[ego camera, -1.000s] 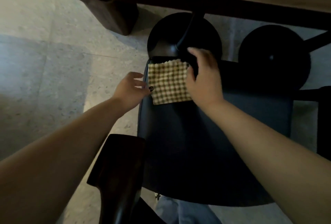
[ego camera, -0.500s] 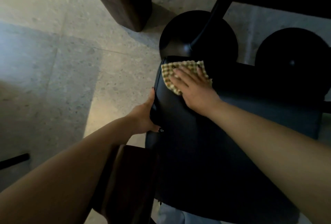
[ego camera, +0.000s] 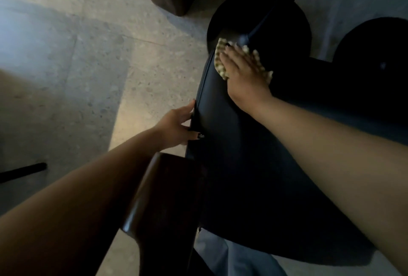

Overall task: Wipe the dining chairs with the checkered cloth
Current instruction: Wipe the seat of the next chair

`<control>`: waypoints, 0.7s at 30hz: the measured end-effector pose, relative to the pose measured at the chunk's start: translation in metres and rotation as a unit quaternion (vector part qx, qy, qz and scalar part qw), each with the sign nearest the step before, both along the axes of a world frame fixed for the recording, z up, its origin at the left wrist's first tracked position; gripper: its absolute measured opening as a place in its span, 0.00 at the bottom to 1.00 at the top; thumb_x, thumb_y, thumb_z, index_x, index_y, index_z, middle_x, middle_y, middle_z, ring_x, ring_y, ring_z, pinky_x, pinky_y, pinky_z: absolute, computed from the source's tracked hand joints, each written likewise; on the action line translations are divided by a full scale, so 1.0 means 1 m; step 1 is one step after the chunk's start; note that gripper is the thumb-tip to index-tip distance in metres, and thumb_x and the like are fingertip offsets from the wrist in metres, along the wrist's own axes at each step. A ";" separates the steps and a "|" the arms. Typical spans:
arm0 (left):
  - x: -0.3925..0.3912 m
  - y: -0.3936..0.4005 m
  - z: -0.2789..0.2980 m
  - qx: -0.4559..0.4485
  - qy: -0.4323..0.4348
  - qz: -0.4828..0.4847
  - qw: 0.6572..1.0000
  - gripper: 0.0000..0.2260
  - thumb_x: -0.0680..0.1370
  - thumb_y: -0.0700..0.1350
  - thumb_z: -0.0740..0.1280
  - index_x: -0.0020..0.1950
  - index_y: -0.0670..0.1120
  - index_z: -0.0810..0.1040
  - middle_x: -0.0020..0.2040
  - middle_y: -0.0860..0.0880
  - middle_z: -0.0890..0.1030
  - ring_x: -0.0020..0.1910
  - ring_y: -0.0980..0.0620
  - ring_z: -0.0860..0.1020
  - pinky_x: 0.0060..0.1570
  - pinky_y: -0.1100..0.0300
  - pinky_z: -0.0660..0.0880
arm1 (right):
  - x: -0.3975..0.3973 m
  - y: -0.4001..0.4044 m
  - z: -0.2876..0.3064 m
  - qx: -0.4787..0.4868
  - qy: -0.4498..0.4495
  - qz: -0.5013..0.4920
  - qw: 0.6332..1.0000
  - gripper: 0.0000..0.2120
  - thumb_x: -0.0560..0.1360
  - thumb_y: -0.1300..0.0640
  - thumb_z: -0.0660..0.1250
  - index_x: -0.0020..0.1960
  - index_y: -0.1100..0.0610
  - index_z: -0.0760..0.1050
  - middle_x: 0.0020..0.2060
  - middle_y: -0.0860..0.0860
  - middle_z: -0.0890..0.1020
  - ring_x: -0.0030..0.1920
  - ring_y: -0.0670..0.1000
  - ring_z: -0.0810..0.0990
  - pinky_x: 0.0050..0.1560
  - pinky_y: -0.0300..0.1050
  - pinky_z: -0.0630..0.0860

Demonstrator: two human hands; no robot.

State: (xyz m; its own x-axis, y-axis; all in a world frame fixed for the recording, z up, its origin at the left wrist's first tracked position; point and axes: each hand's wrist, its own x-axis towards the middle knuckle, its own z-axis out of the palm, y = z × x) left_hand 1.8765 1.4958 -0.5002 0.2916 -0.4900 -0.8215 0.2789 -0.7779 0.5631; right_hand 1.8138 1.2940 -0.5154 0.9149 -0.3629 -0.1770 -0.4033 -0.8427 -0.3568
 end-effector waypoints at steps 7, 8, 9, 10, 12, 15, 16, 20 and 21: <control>-0.004 0.000 0.012 -0.010 0.102 0.148 0.984 0.23 0.77 0.23 0.58 0.67 0.43 0.73 0.61 0.49 0.76 0.44 0.50 0.76 0.48 0.52 0.75 | -0.040 0.040 0.011 0.003 -0.095 0.131 0.987 0.19 0.74 0.69 0.55 0.62 0.72 0.73 0.61 0.68 0.75 0.64 0.70 0.71 0.64 0.66 0.67; -0.005 0.000 0.012 -0.013 0.104 0.141 0.985 0.22 0.77 0.23 0.57 0.63 0.44 0.75 0.59 0.50 0.77 0.44 0.52 0.77 0.47 0.54 0.75 | -0.049 0.050 0.010 0.004 -0.113 0.141 0.984 0.18 0.73 0.69 0.54 0.59 0.73 0.76 0.58 0.69 0.77 0.60 0.71 0.74 0.60 0.68 0.70; -0.005 0.000 0.011 -0.016 0.091 0.124 0.988 0.21 0.77 0.24 0.58 0.60 0.46 0.76 0.58 0.52 0.77 0.42 0.55 0.78 0.44 0.57 0.77 | -0.058 0.060 0.009 0.008 -0.119 0.154 0.981 0.19 0.73 0.69 0.53 0.57 0.72 0.77 0.57 0.68 0.78 0.59 0.71 0.76 0.58 0.69 0.70; -0.006 0.000 0.010 -0.017 0.064 0.092 0.994 0.20 0.77 0.25 0.59 0.59 0.47 0.77 0.56 0.53 0.78 0.40 0.58 0.79 0.41 0.60 0.78 | -0.067 0.070 0.009 0.021 -0.115 0.166 0.979 0.19 0.73 0.69 0.53 0.57 0.72 0.77 0.57 0.68 0.78 0.59 0.71 0.76 0.58 0.70 0.69; -0.006 0.002 0.007 -0.016 0.006 0.020 1.000 0.18 0.75 0.26 0.65 0.56 0.47 0.77 0.54 0.52 0.80 0.40 0.59 0.80 0.39 0.61 0.78 | -0.084 0.088 0.006 0.057 -0.101 0.181 0.977 0.19 0.73 0.70 0.54 0.60 0.72 0.75 0.59 0.67 0.77 0.61 0.70 0.74 0.60 0.71 0.65; -0.002 0.002 0.005 -0.013 -0.016 -0.060 0.998 0.25 0.68 0.23 0.69 0.60 0.44 0.76 0.57 0.45 0.79 0.53 0.46 0.79 0.46 0.52 0.76 | -0.109 0.112 0.006 0.094 -0.077 0.189 0.974 0.22 0.68 0.72 0.70 0.62 0.69 0.74 0.63 0.66 0.75 0.64 0.70 0.71 0.63 0.68 0.59; 0.000 0.001 0.005 -0.008 -0.009 -0.077 0.997 0.29 0.67 0.23 0.68 0.64 0.44 0.74 0.59 0.46 0.78 0.56 0.45 0.78 0.45 0.53 0.76 | -0.117 0.119 0.005 0.101 -0.066 0.193 0.974 0.25 0.67 0.71 0.73 0.63 0.68 0.74 0.63 0.65 0.75 0.65 0.68 0.71 0.63 0.67 0.60; 0.010 -0.006 0.012 0.031 -0.040 -0.124 0.991 0.26 0.71 0.25 0.67 0.64 0.46 0.75 0.55 0.51 0.77 0.51 0.51 0.77 0.42 0.62 0.75 | -0.152 0.146 0.001 0.109 -0.044 0.244 0.963 0.21 0.74 0.66 0.58 0.67 0.61 0.74 0.67 0.59 0.73 0.68 0.60 0.70 0.67 0.59 0.68; 0.010 -0.011 0.015 0.026 -0.027 -0.098 0.994 0.23 0.71 0.24 0.65 0.58 0.47 0.77 0.55 0.48 0.77 0.51 0.46 0.77 0.42 0.56 0.74 | -0.161 0.151 0.001 0.085 -0.016 0.264 0.961 0.23 0.74 0.62 0.54 0.66 0.57 0.75 0.66 0.55 0.75 0.68 0.56 0.72 0.67 0.53 0.69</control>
